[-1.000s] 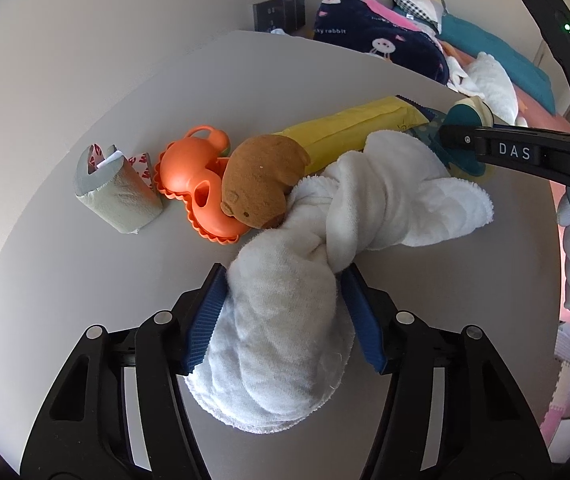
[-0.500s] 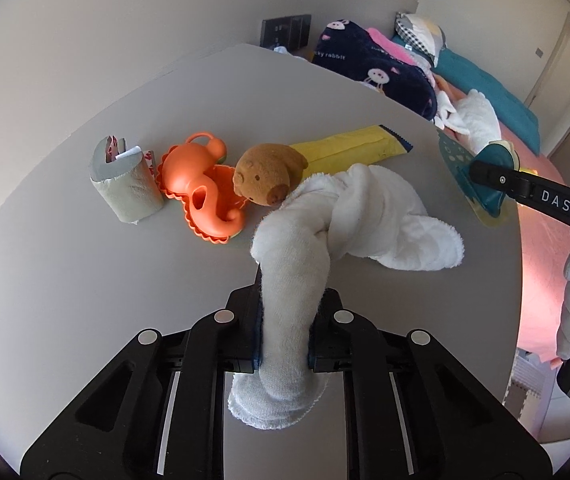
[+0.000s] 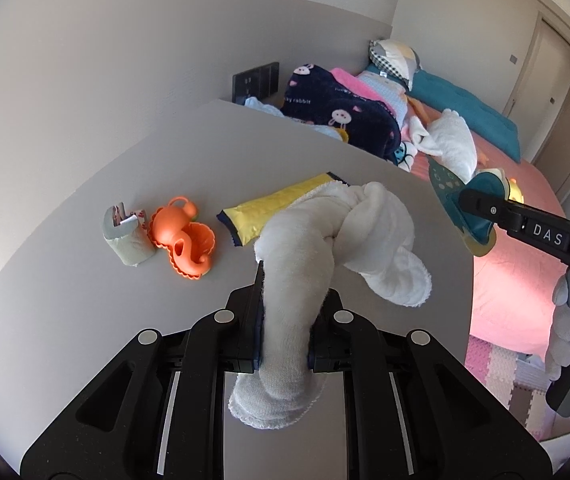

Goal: Collect trash
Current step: 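Carry the towel and teal-cream toy over to the black bin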

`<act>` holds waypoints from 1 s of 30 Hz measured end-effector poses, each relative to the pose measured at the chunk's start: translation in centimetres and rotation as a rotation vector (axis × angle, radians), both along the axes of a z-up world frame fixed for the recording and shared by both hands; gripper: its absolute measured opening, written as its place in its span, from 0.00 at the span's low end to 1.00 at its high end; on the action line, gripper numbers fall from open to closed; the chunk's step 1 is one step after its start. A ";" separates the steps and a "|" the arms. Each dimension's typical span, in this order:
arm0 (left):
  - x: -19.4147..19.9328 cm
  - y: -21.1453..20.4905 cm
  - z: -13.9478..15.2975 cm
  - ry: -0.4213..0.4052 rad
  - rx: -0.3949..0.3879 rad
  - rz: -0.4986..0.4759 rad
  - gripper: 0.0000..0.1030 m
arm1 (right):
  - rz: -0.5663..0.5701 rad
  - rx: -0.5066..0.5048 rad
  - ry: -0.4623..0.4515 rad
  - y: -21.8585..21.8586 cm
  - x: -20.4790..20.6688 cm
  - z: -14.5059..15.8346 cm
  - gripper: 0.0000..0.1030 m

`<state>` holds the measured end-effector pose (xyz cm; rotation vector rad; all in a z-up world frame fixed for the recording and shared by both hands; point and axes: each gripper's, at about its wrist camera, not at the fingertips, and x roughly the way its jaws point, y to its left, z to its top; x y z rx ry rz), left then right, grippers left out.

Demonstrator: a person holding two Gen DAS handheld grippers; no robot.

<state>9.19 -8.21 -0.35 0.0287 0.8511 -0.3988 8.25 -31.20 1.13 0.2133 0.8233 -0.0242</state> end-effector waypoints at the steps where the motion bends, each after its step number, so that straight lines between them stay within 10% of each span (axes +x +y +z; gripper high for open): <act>1: -0.2 -0.1 0.4 -0.009 -0.003 0.000 0.14 | -0.005 0.004 -0.005 -0.2 -0.4 0.2 0.38; 30: -7.0 -10.4 3.3 -0.079 -0.029 -0.200 0.14 | -0.165 0.025 -0.062 -8.9 -11.7 2.7 0.39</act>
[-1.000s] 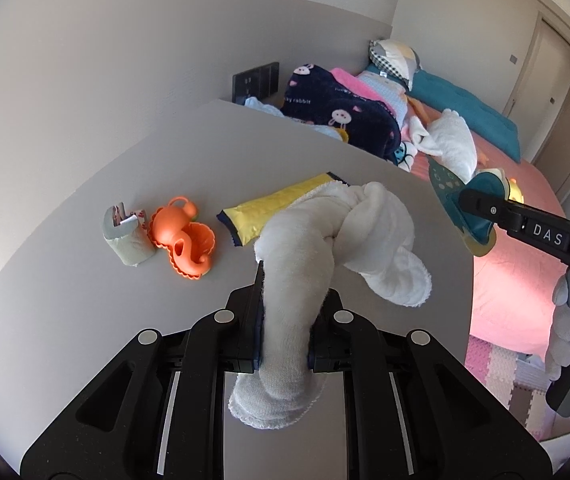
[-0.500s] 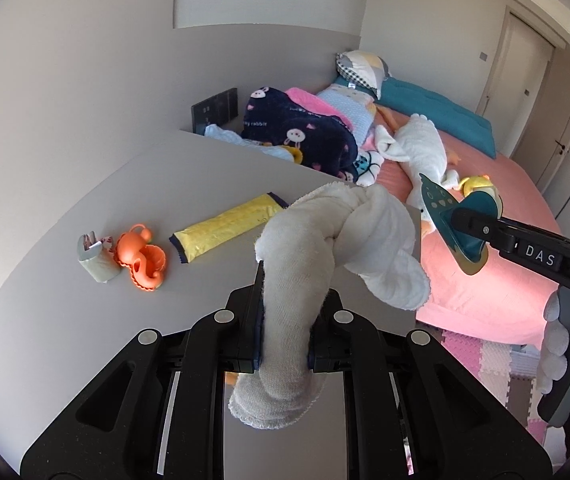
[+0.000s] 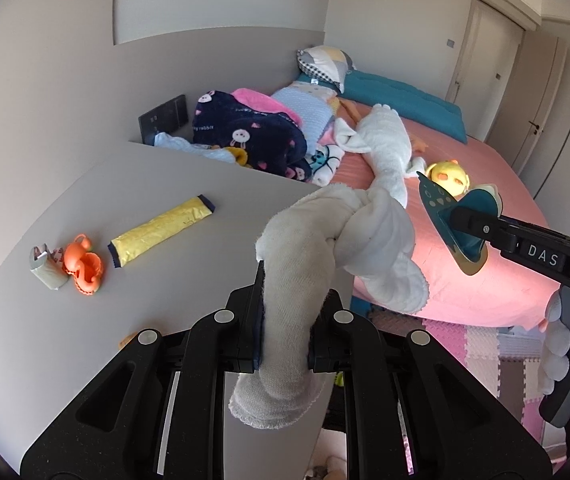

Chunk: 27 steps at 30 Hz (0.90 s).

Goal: Collect trash
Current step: 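Carry the towel and teal-cream toy over to the black bin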

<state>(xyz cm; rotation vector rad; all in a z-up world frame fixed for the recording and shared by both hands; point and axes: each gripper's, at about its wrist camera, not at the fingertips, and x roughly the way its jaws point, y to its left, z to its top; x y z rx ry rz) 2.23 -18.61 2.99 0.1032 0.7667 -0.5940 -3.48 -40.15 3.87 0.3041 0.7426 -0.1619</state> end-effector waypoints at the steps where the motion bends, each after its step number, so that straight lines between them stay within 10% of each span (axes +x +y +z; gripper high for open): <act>1: -0.3 -0.3 0.1 -0.003 0.000 -0.006 0.14 | -0.006 0.000 -0.001 -0.4 -0.3 0.0 0.39; 27: -5.3 -9.9 0.9 -0.023 0.026 -0.206 0.14 | -0.178 0.012 -0.009 -8.4 -7.5 -0.3 0.39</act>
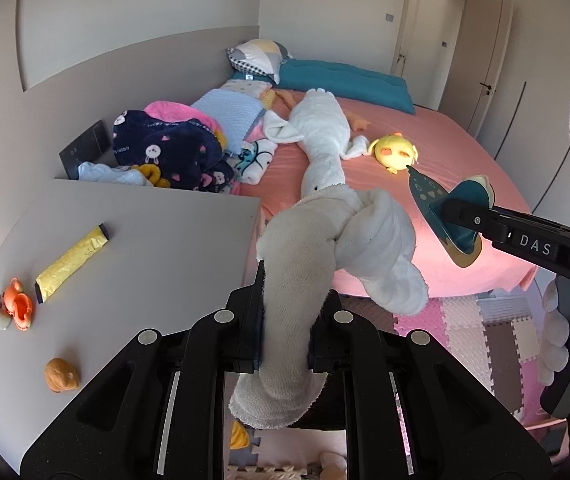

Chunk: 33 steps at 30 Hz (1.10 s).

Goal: Collect trash
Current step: 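Carry the towel and teal-cream toy over to the black bin, then open both tools to drop towel and teal-cream toy into the bin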

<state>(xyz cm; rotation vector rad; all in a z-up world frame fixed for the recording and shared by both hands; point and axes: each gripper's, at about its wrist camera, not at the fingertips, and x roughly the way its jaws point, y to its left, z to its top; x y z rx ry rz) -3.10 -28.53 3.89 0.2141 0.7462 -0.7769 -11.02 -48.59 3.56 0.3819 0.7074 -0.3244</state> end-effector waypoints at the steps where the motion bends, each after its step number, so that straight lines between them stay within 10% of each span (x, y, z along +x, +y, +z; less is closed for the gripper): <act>1: -0.2 -0.4 0.0 -0.001 0.001 -0.006 0.14 | -0.005 0.002 0.000 -0.2 -0.2 0.0 0.39; 27: -0.8 -7.1 -2.6 0.056 0.079 -0.137 0.14 | -0.068 0.041 0.041 -4.7 -0.5 -1.7 0.39; 29: -0.6 -7.6 -2.9 0.055 0.103 -0.134 0.24 | -0.065 0.045 0.060 -4.9 0.0 -1.7 0.49; 31: -0.3 -8.0 -3.2 0.054 0.119 -0.123 0.75 | -0.071 0.015 0.056 -4.8 0.3 -1.3 0.62; 33: -0.4 -8.0 -3.2 0.034 0.109 -0.127 0.77 | -0.071 -0.010 0.051 -4.6 0.6 -0.9 0.64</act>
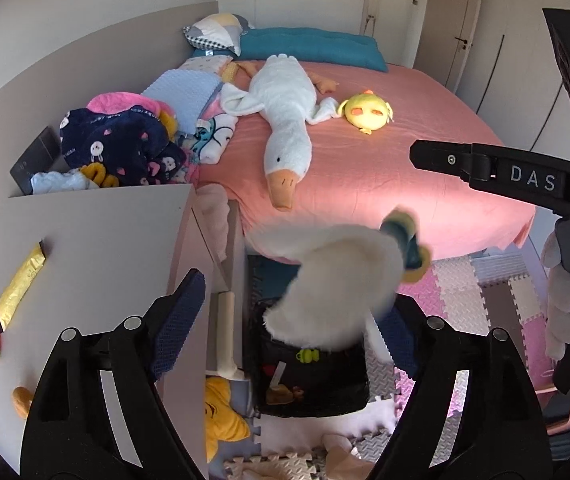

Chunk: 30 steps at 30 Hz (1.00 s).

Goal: Collect trash
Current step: 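Open both tools to drop towel and teal-cream toy into the bin, then move both open tools back over the table toward the sponge and snack bar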

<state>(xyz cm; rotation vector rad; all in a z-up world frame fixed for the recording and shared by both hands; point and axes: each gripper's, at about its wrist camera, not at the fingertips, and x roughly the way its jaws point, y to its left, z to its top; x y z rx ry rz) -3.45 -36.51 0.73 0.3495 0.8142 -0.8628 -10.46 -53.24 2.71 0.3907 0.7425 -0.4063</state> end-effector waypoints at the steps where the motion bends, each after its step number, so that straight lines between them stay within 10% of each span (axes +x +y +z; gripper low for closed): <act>1: 0.1 -0.1 0.0 -0.003 0.000 -0.001 0.77 | 0.003 -0.011 -0.001 0.0 0.2 0.2 0.64; 30: 2.8 8.4 -0.7 0.006 0.017 0.180 0.77 | 0.113 0.012 0.000 6.1 3.9 -0.3 0.64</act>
